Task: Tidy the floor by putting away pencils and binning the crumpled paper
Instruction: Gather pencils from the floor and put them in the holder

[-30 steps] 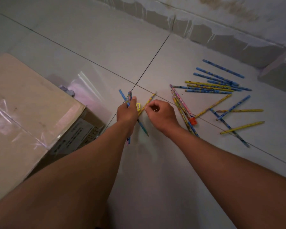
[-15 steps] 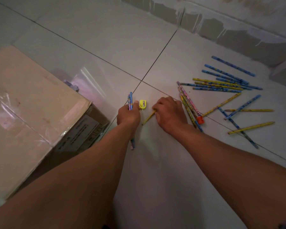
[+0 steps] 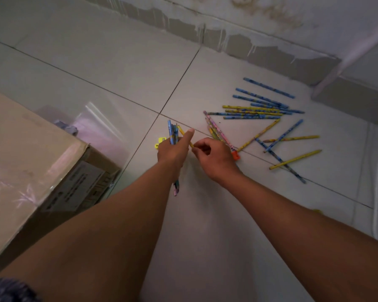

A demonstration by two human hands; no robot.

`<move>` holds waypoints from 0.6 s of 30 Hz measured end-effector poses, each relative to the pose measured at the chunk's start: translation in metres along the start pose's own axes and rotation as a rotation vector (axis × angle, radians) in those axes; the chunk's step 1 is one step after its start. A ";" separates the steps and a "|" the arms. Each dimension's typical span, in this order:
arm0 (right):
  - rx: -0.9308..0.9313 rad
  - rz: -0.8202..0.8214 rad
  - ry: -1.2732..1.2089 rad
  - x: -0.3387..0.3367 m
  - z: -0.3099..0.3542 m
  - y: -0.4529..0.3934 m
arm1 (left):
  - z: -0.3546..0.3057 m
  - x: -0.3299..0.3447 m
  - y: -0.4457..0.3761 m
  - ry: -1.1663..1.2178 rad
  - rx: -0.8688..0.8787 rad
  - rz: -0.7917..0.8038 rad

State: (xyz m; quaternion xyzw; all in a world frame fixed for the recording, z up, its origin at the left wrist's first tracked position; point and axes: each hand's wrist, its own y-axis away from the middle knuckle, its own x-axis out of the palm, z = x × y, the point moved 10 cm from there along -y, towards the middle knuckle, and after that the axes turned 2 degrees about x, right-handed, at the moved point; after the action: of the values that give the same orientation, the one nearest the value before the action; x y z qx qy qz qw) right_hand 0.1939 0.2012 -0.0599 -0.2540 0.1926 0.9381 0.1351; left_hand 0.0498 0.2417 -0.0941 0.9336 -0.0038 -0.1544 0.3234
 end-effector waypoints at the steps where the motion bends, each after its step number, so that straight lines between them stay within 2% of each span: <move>1: 0.004 -0.010 -0.023 -0.004 -0.001 0.002 | -0.005 0.007 0.002 0.000 0.015 0.021; 7: 0.034 -0.100 -0.032 -0.032 -0.022 0.009 | -0.007 0.029 0.005 -0.012 0.043 0.031; 13: 0.056 -0.374 0.475 -0.075 -0.060 0.035 | 0.003 0.026 0.004 -0.135 0.070 -0.016; 18: 0.171 -0.325 0.620 -0.078 -0.090 0.055 | 0.008 0.037 0.010 -0.238 0.057 -0.021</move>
State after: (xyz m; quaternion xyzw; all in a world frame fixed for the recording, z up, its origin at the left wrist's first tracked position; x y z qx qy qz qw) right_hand 0.2776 0.1018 -0.0740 -0.5416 0.2593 0.7633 0.2383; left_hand 0.0833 0.2249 -0.1047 0.9174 -0.0369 -0.2675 0.2922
